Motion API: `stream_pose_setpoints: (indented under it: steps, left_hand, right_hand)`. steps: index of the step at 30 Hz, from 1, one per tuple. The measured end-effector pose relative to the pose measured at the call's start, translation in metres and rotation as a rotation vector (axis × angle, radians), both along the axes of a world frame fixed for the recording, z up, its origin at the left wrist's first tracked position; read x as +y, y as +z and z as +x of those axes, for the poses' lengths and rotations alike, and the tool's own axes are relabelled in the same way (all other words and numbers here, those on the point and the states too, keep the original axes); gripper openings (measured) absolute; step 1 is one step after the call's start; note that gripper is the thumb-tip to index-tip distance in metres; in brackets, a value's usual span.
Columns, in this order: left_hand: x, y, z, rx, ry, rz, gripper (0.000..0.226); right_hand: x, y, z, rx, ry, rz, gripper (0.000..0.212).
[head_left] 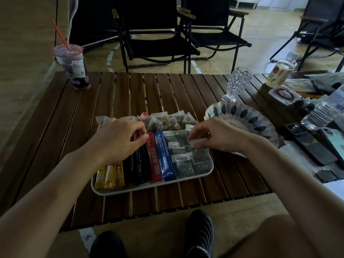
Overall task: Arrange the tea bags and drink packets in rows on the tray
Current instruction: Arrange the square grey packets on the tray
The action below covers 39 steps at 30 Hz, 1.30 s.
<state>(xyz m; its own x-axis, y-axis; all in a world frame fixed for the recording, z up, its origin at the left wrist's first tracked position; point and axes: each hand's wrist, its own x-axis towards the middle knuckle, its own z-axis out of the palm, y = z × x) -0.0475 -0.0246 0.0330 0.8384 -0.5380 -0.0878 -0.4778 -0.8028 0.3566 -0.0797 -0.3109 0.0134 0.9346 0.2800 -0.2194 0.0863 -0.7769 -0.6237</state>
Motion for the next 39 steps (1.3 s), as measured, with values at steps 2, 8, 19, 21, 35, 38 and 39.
stream_pose_setpoints:
  steps: [2,8,19,21,35,38,39]
  left_hand:
    - [0.001,-0.002,0.002,0.003,-0.001,-0.001,0.031]
    - [0.002,-0.004,0.005,0.003,-0.007,-0.006,0.036]
    - [0.001,-0.006,0.005,-0.014,-0.020,-0.004,0.037]
    - [0.001,-0.007,0.006,-0.022,-0.024,0.004,0.036]
    - [-0.033,-0.006,0.004,-0.051,-0.080,-0.013,0.034]
    - [-0.034,-0.008,0.004,-0.040,-0.087,-0.004,0.033]
    - [-0.034,-0.009,0.004,-0.038,-0.084,0.000,0.032]
  right_hand:
    - [0.000,-0.005,0.004,-0.053,-0.014,-0.049,0.024]
    - [0.004,-0.009,0.006,-0.208,-0.005,-0.248,0.031]
    - [-0.002,-0.003,-0.003,-0.031,0.012,-0.286,0.031]
    - [-0.001,-0.002,-0.003,-0.023,0.008,-0.266,0.029]
    - [-0.116,0.003,-0.037,0.119,-0.554,-0.302,0.033]
    - [-0.113,-0.004,-0.034,0.167,-0.510,-0.291,0.054]
    - [-0.109,-0.005,-0.032,0.186,-0.494,-0.289,0.057]
